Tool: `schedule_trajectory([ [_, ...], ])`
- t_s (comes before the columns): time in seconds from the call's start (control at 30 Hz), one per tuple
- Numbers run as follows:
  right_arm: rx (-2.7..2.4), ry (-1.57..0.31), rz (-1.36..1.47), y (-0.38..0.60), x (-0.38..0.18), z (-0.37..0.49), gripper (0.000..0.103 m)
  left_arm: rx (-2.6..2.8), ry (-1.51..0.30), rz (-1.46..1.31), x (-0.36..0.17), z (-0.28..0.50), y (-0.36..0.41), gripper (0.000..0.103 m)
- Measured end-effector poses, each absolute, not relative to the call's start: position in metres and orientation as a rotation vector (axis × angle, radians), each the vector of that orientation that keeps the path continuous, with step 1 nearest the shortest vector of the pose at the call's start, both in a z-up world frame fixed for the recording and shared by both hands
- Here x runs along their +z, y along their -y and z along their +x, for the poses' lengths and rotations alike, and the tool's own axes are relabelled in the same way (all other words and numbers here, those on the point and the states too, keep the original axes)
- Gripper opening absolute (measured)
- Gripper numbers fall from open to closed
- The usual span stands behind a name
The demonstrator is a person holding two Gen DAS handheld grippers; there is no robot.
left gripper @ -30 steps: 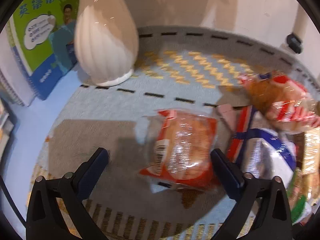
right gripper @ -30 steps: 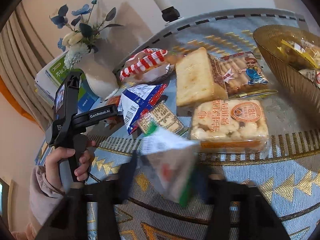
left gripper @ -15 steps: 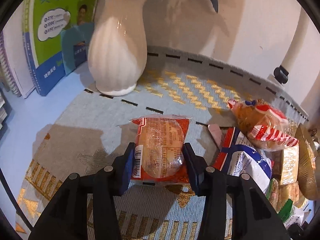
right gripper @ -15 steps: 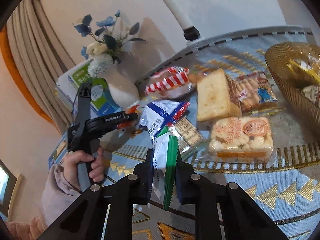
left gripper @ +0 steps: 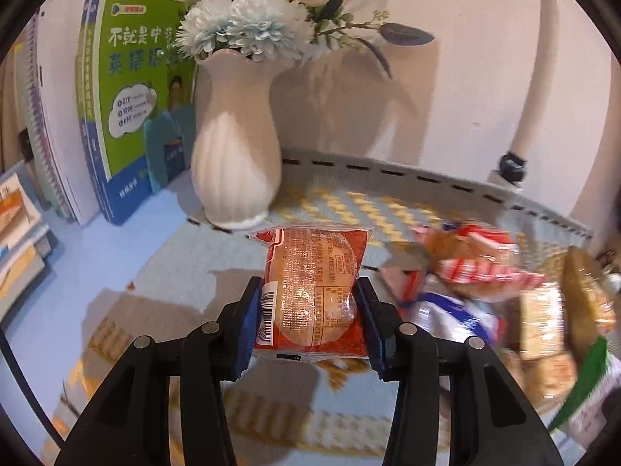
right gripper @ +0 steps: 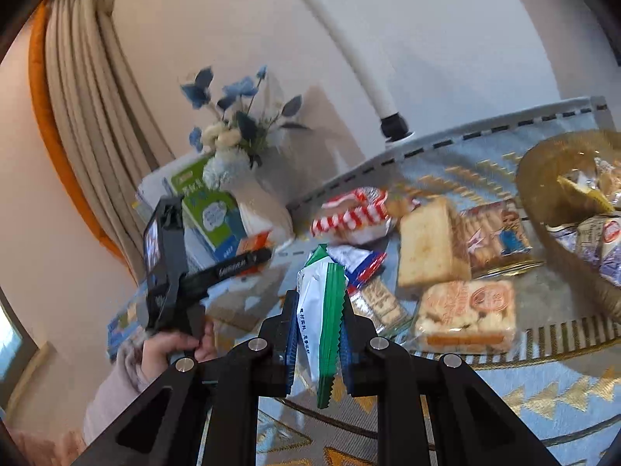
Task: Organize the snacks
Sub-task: 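Grasp the orange bread bag with the left tool while the right tool grasps the green-and-white biscuit pack, then carry both snacks over the amber glass bowl and open both tools to drop them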
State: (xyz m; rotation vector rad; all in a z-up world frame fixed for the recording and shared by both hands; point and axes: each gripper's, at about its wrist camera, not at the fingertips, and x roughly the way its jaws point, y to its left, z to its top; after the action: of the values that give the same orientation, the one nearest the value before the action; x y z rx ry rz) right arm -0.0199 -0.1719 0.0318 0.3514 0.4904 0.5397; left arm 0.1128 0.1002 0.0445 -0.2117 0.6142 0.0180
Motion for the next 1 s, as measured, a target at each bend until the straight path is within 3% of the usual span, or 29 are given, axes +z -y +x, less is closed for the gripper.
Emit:
schedule_trajectory([
  [0.3, 0.48, -0.384, 0.419, 0.239, 0.101, -0.038, 0.017, -0.109, -0.585, -0.217, 0.114, 0.083, -0.026, 0.044],
  [0.53, 0.375, -0.372, 0.407, 0.303, 0.125, -0.044, 0.017, -0.254, -0.591, -0.186, 0.139, 0.073, 0.065, 0.044],
  [1.0, 0.168, -0.443, 0.423, 0.413, 0.119, -0.03, 0.017, -0.525, -0.727, -0.073, 0.104, 0.068, 0.228, 0.045],
])
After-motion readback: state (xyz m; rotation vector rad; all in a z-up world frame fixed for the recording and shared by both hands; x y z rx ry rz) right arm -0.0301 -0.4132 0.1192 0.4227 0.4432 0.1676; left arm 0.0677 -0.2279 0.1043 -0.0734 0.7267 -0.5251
